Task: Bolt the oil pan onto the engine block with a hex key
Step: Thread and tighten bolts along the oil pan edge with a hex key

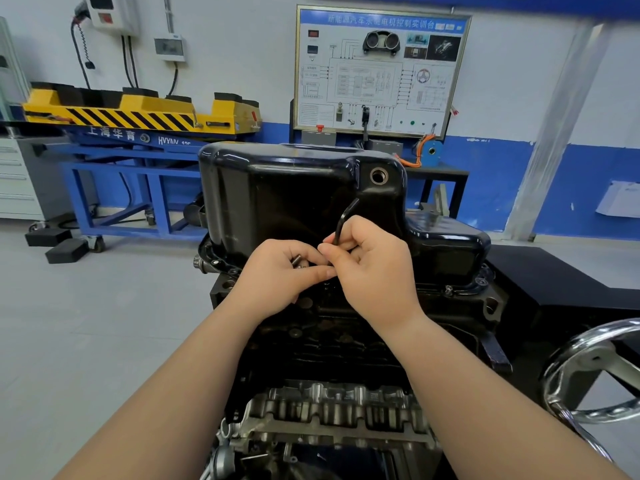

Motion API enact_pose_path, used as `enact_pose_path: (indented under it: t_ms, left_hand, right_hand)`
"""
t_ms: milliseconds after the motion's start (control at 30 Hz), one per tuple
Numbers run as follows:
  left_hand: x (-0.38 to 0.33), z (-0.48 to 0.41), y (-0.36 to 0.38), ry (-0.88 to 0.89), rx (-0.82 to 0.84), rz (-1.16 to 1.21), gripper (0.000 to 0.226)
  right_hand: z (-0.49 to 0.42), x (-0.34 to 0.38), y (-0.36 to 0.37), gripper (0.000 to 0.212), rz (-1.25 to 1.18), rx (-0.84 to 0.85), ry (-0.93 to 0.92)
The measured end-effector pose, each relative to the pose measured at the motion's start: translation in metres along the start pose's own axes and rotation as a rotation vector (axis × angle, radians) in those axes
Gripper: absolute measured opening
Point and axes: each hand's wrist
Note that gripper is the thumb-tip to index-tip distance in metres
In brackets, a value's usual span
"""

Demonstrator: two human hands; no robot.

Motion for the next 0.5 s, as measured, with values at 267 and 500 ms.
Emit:
enact_pose_path:
  t_ms: [267,500]
  left_hand:
    - [-0.002,0.000,-0.001,0.004,0.011,0.014,0.010]
    - [-0.002,-0.001,0.001,-0.002,0.017,0.023,0.016]
  right_hand:
    - [-0.007,0.006,-0.010,0.019,-0.155,0.129,0.064]
    - [-0.020,0.008,-0.010,0.026,-0.796,0.320,0.356]
Point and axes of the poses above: each hand's wrist, its own z-axis away from the middle knuckle, its own y-axis out of the palm, x = y × z, and after that the axes turned 9 degrees about -x, right-handed
